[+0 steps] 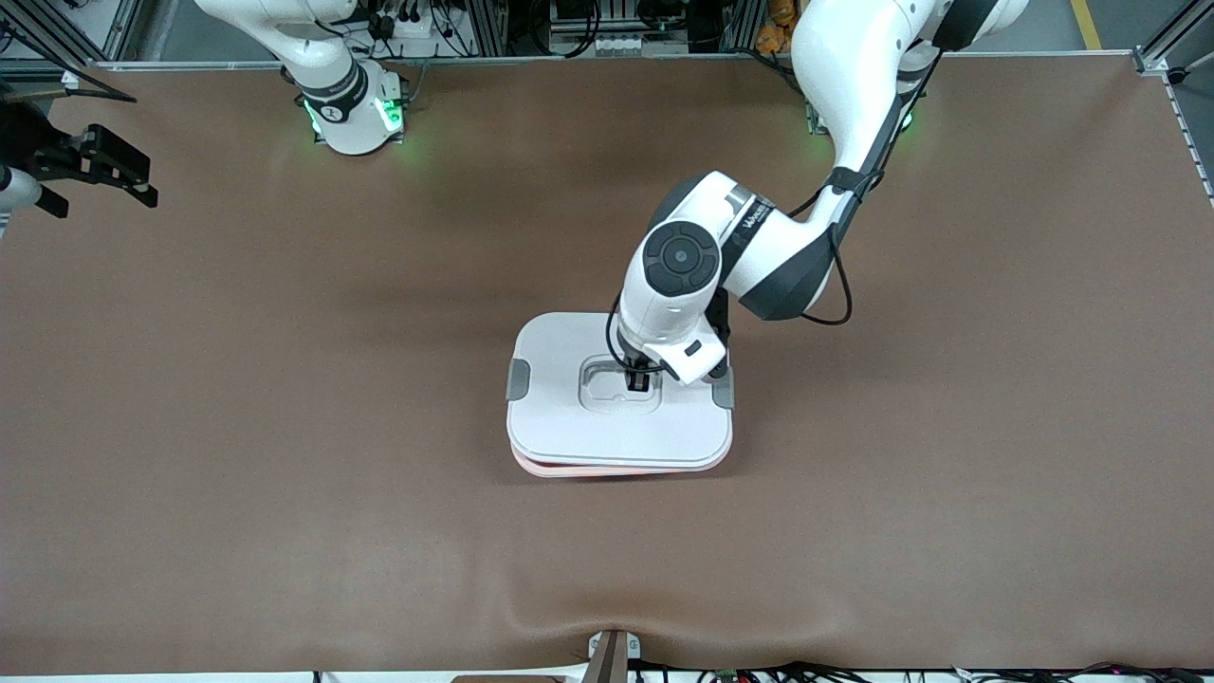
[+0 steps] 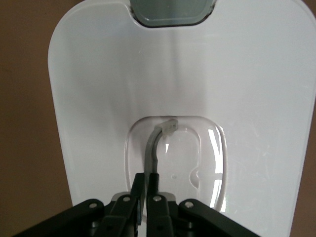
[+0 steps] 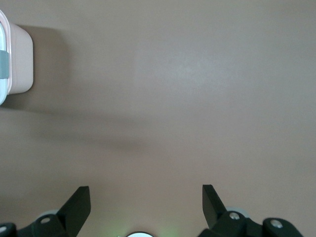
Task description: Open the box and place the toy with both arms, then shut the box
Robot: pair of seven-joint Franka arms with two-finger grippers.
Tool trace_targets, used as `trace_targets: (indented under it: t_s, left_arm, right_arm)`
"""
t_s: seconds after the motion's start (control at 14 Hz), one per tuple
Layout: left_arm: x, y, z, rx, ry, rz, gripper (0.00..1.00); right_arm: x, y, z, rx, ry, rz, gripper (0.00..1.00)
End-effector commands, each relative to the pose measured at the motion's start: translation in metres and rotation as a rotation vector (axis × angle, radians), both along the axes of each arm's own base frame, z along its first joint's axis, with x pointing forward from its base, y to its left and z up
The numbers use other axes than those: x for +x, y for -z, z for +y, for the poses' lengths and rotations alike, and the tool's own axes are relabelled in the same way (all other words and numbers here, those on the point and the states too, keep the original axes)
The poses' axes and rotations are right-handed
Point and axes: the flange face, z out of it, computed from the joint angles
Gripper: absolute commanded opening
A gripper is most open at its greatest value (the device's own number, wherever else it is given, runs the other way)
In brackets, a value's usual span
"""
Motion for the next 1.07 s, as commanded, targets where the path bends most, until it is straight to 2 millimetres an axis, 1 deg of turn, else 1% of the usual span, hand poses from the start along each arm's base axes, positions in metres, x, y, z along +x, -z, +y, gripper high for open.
trace_targets:
  t_s: [0.0,0.43,0.71,1.0]
  left_arm:
    - [0.0019,-0.0066,-0.0016,0.021,-0.031,-0.031,0.0]
    - [0.0033,-0.0146,0.001,0.025,-0.041,-0.048,0.0]
    - [0.0049,-0.015,0.001,0.022,-0.041,-0.057,0.0]
    - [0.0084,-0.0096,-0.001,0.023,-0.032,-0.09,0.0]
  right_arm:
    - [0.0099,-0.0074,0.0017,-0.015,-0.014,-0.006,1.0]
    - [0.0085,-0.0027,0.0004,-0.012,-0.015,0.016,1.0]
    - [0.007,-0.0015,0.0008,-0.009,-0.016,0.03,1.0]
    - [0.007,-0.0015,0.0015,-0.003,-0.018,0.03,1.0]
